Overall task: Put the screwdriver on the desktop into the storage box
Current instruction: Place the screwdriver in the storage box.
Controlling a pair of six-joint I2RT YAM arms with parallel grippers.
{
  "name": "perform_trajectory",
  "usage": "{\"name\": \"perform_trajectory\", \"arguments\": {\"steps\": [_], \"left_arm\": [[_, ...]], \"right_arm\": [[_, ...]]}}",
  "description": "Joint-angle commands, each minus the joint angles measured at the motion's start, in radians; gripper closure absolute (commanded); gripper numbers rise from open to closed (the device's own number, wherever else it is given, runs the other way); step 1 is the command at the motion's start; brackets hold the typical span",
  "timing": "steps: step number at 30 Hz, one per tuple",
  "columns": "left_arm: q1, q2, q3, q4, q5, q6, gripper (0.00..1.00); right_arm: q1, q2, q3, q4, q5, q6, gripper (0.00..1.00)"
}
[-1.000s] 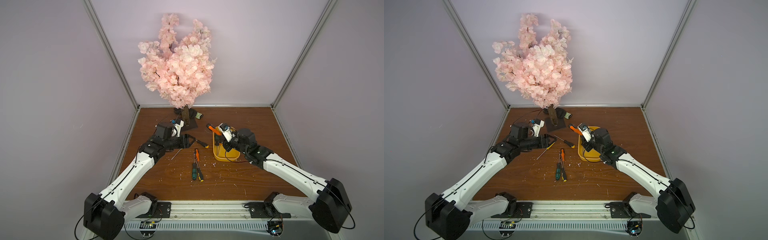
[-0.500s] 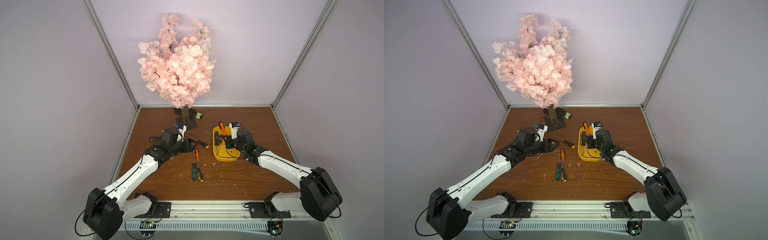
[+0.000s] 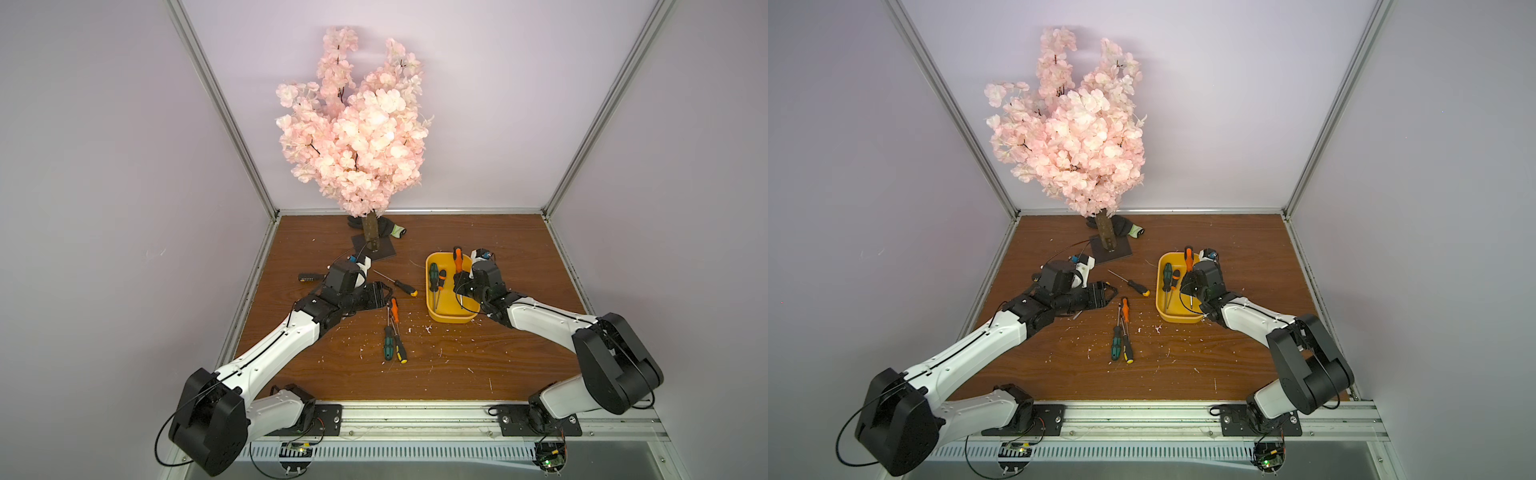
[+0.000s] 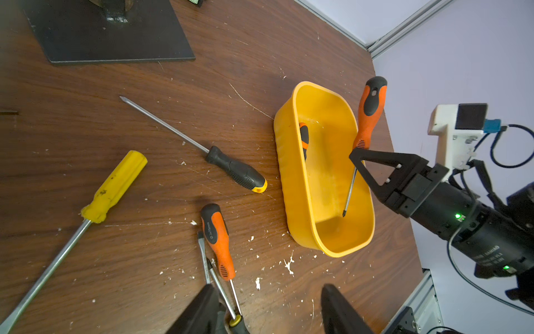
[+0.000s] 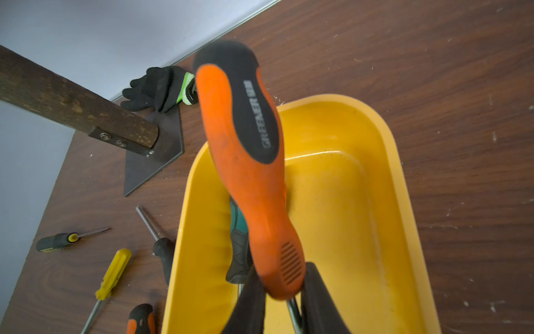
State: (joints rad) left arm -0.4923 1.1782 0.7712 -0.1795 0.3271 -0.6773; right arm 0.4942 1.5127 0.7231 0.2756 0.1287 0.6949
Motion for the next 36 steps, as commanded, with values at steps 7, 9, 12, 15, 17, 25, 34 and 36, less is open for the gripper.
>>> {"name": "perform_trajectory", "arguments": {"steps": [7,9,12,15,17,25,34,36], "left_arm": [[-0.011,0.027,-0.016,0.022,-0.017,0.002,0.4],[-0.01,0.034,-0.017,0.021,-0.018,0.004,0.4],[-0.01,0.044,-0.017,0.02,-0.019,0.008,0.4],[-0.01,0.052,-0.019,0.018,-0.021,0.009,0.4],[-0.01,0.057,-0.019,0.018,-0.02,0.01,0.4],[-0.011,0.08,-0.019,0.014,-0.013,0.012,0.4],[-0.01,0.096,-0.018,0.009,-0.01,0.017,0.4],[-0.01,0.098,-0.02,0.008,-0.01,0.018,0.4]], "right_arm": [[-0.005,0.083,0.061,0.045,-0.026,0.121,1.0],[-0.006,0.097,0.068,0.04,-0.031,0.134,1.0],[-0.011,0.126,0.086,0.031,-0.056,0.145,1.0],[-0.017,0.15,0.099,0.022,-0.09,0.159,1.0],[-0.019,0.163,0.106,0.02,-0.105,0.167,0.99],[-0.022,0.189,0.119,-0.008,-0.133,0.199,0.95],[-0.022,0.203,0.13,-0.027,-0.158,0.198,0.75],[-0.023,0.205,0.133,-0.027,-0.169,0.194,0.7]]}}
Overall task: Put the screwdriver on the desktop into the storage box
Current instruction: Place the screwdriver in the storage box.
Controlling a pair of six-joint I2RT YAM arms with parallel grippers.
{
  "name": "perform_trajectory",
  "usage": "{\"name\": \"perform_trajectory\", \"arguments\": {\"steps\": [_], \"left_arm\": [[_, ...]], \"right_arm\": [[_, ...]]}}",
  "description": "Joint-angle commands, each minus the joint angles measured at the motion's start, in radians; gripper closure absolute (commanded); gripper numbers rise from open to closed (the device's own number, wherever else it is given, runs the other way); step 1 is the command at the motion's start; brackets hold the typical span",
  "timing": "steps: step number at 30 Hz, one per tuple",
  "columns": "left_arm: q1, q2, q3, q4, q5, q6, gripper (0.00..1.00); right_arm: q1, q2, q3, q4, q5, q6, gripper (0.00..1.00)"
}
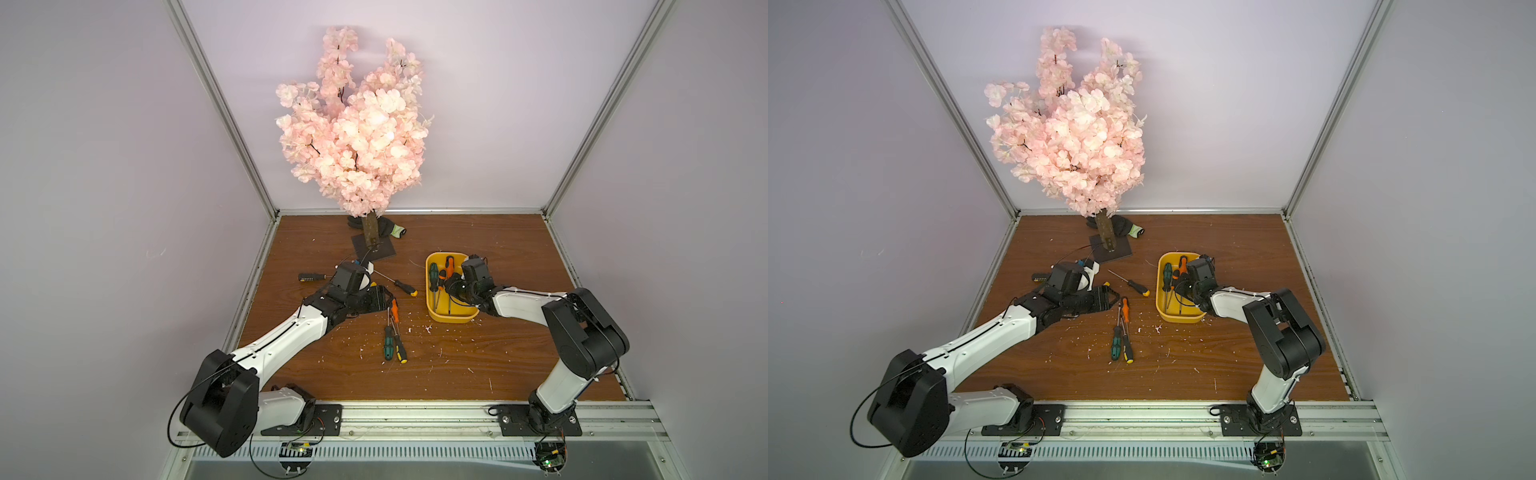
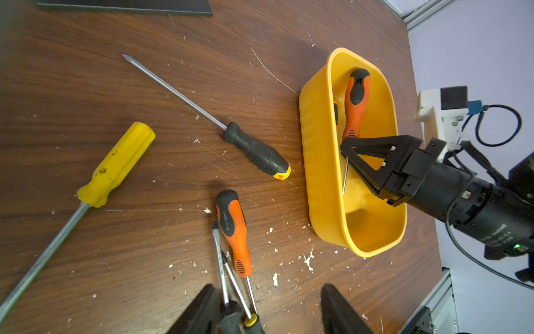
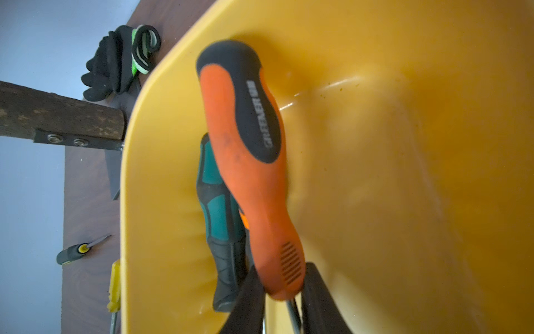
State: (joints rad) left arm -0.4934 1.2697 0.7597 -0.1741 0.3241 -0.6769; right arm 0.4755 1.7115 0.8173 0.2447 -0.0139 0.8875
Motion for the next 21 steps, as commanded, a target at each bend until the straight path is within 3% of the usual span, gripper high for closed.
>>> {"name": "perform_trajectory", "arguments": {"steps": [1,4,6,15,21], "left_arm": [[-0.01,0.006,-0.012,0.002,-0.008,0.019,0.4],[-0.008,0.005,-0.019,0.002,-0.008,0.017,0.4],[-0.01,0.005,-0.025,0.0,-0.01,0.017,0.4],[-0.015,0.01,-0.04,-0.022,-0.029,0.021,0.4],[-0.044,0.024,-0.045,-0.072,-0.069,0.033,0.41]], "right_arm": [[-0.004,0.005,0.042,0.004,-0.029,-0.003,0.66],[-0.003,-0.006,0.044,0.003,-0.03,-0.015,0.63],[-0.003,-0.014,0.046,-0.002,-0.029,-0.026,0.56],[-0.003,-0.08,0.046,-0.018,-0.036,-0.077,0.57],[-0.003,-0.156,0.054,-0.08,-0.056,-0.187,0.57]]}}
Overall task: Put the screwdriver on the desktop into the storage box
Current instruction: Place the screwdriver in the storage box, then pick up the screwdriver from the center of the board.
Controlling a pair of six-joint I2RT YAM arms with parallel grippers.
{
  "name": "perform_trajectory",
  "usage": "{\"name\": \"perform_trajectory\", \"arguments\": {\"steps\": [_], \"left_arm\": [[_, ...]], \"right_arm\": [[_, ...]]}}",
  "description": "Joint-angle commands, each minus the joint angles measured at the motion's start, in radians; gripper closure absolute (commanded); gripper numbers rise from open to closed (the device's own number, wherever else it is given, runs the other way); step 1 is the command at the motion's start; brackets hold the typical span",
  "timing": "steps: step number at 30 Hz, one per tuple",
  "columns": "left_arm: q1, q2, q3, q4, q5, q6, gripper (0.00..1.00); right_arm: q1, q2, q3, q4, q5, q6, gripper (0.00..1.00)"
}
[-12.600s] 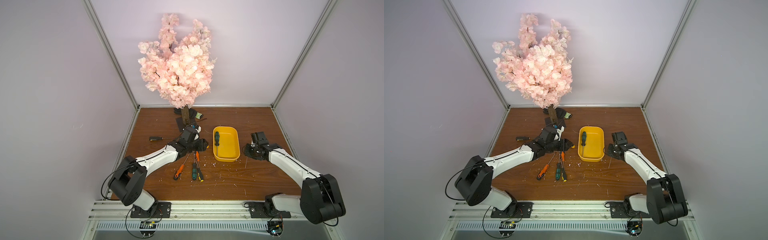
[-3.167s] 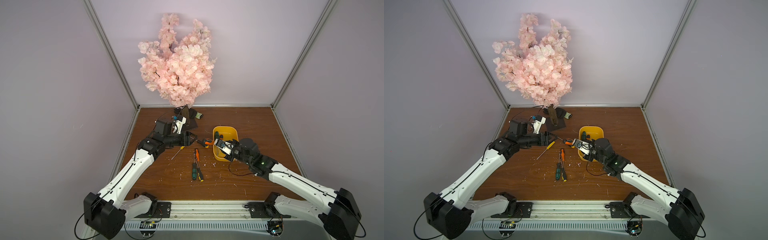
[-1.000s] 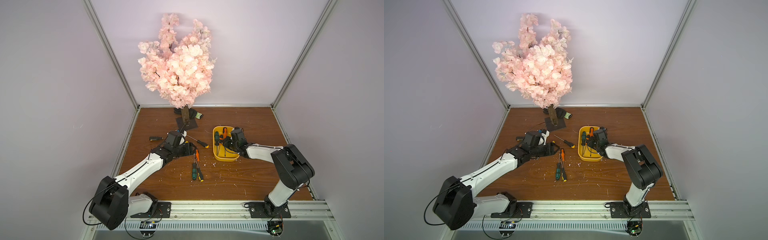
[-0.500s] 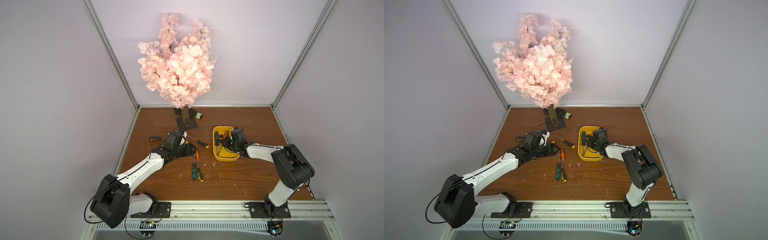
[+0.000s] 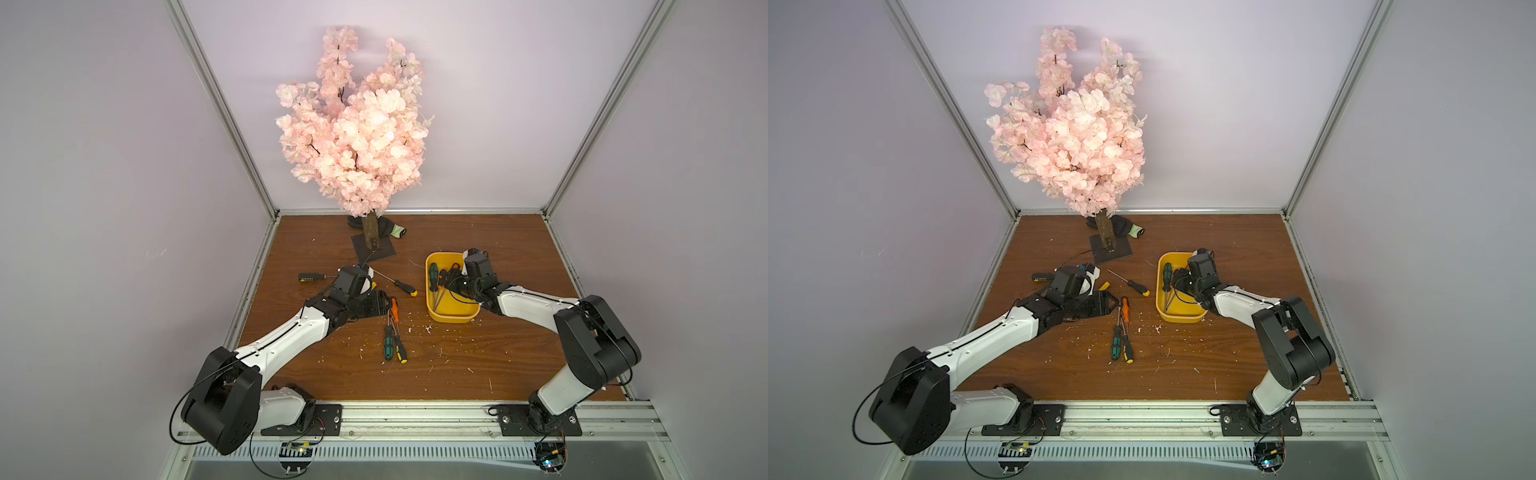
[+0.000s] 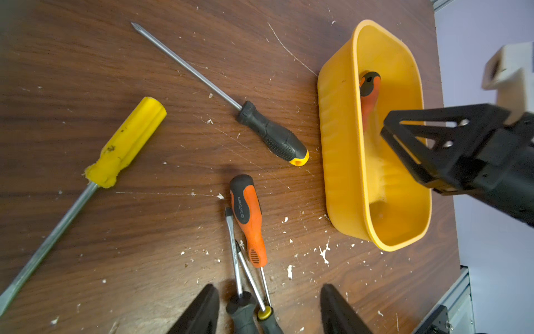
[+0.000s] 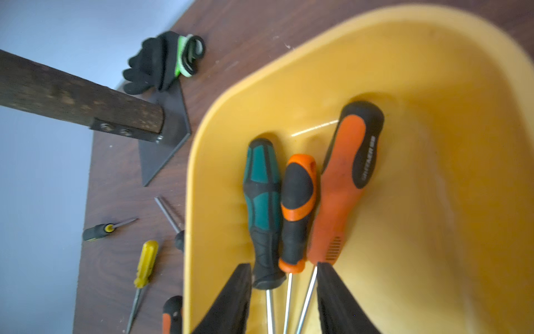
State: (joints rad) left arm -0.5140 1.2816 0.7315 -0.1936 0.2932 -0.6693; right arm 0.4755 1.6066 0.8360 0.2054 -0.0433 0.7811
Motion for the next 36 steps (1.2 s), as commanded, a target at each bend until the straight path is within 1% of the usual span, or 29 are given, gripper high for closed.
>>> {"name": "perform_trajectory", "arguments": {"steps": [1,6,9,14,21,29,33,36], "left_arm": [[-0.037,0.011,-0.018,-0.064,-0.055,0.024,0.41],[-0.123,0.013,-0.049,-0.079,-0.111,-0.011,0.41],[-0.183,0.023,-0.064,-0.084,-0.148,-0.042,0.41],[-0.267,0.049,-0.073,-0.086,-0.199,-0.094,0.42],[-0.353,0.087,-0.053,-0.134,-0.291,-0.16,0.47],[-0.43,0.111,-0.048,-0.173,-0.368,-0.206,0.53],[-0.441,0.133,-0.053,-0.187,-0.378,-0.218,0.57],[-0.444,0.122,-0.065,-0.197,-0.394,-0.227,0.58]], "right_arm": [[-0.004,-0.064,0.04,-0.063,-0.032,-0.105,0.57],[-0.003,-0.144,0.039,-0.144,-0.038,-0.209,0.58],[-0.003,-0.214,0.012,-0.155,-0.027,-0.257,0.58],[-0.003,-0.313,-0.042,-0.156,0.009,-0.293,0.58],[-0.003,-0.372,-0.075,-0.156,0.026,-0.318,0.58],[-0.004,-0.391,-0.101,-0.136,0.03,-0.323,0.58],[-0.003,-0.387,-0.1,-0.13,0.027,-0.326,0.58],[-0.003,-0.387,-0.1,-0.123,0.028,-0.327,0.58]]}}
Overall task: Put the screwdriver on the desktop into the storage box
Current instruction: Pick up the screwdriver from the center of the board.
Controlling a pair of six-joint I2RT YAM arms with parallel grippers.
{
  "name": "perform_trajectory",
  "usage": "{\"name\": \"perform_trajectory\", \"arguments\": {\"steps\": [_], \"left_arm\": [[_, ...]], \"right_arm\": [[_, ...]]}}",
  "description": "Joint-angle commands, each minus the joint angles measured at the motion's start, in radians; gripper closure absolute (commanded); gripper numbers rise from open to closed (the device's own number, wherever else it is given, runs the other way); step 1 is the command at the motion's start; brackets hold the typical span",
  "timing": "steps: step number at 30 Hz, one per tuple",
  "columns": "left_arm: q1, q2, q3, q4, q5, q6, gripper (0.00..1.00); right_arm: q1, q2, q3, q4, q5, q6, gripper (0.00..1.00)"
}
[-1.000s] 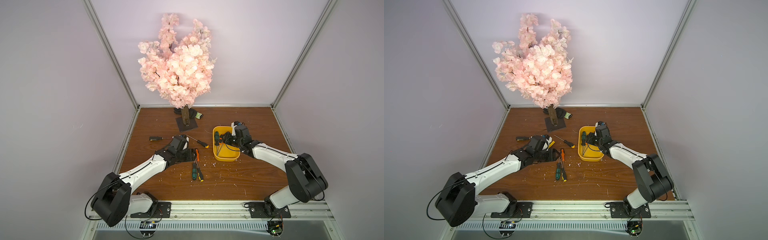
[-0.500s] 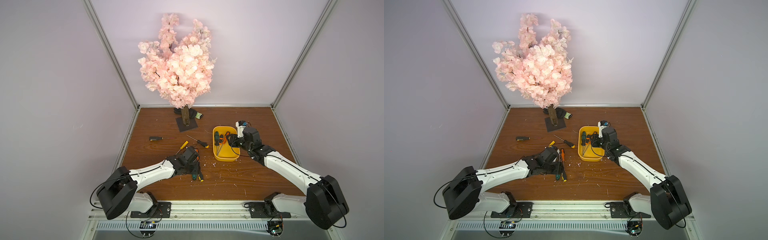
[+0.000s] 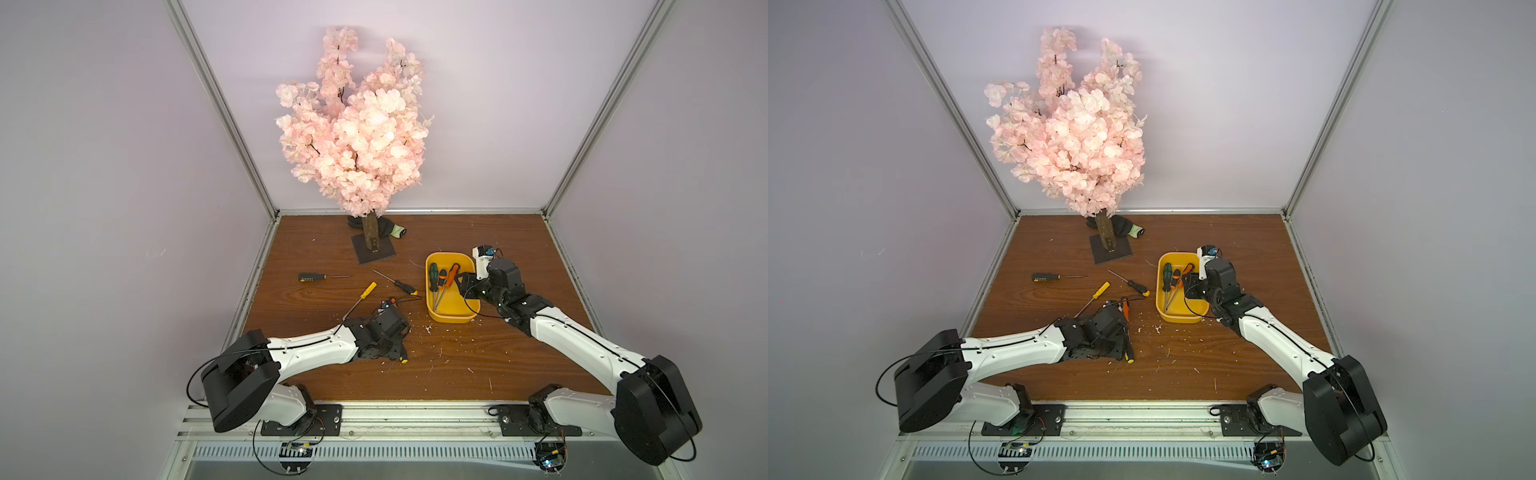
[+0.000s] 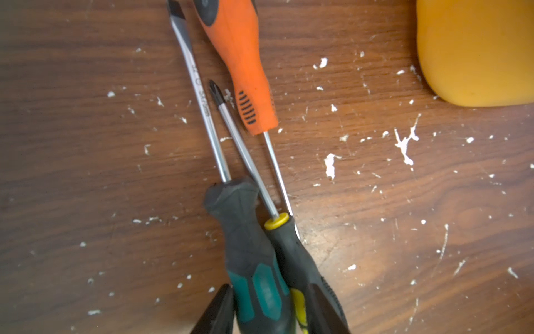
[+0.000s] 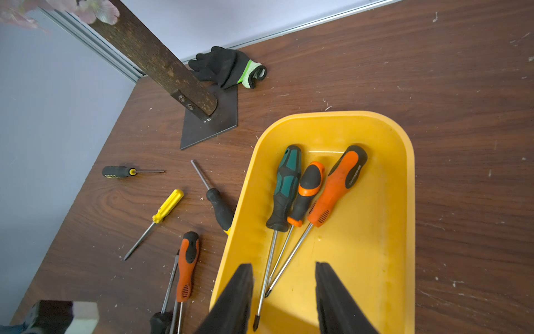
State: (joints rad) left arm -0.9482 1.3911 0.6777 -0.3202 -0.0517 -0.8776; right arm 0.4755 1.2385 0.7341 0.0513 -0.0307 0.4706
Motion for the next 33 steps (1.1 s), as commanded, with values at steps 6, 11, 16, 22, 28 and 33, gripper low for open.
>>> {"name": "perform_trajectory", "arguments": {"steps": [6,11,16,22,28,33], "left_arm": [[-0.011,-0.007,-0.018,-0.101,-0.074,-0.014,0.57],[-0.011,-0.021,-0.02,-0.12,-0.096,-0.014,0.52],[-0.011,-0.034,-0.034,-0.12,-0.103,-0.018,0.52],[-0.011,-0.006,-0.052,-0.117,-0.098,-0.021,0.55],[-0.01,0.009,-0.053,-0.11,-0.113,-0.008,0.54],[-0.011,0.026,-0.041,-0.11,-0.115,0.012,0.72]], "right_arm": [[-0.003,-0.011,0.002,0.038,0.016,-0.013,0.58],[-0.003,0.0,0.006,0.048,0.013,-0.007,0.58],[-0.003,0.017,0.018,0.054,0.002,-0.001,0.58],[-0.003,0.031,0.032,0.058,-0.001,0.0,0.58],[-0.003,0.032,0.036,0.061,0.0,0.0,0.58],[-0.003,0.027,0.036,0.058,0.002,-0.011,0.58]]}}
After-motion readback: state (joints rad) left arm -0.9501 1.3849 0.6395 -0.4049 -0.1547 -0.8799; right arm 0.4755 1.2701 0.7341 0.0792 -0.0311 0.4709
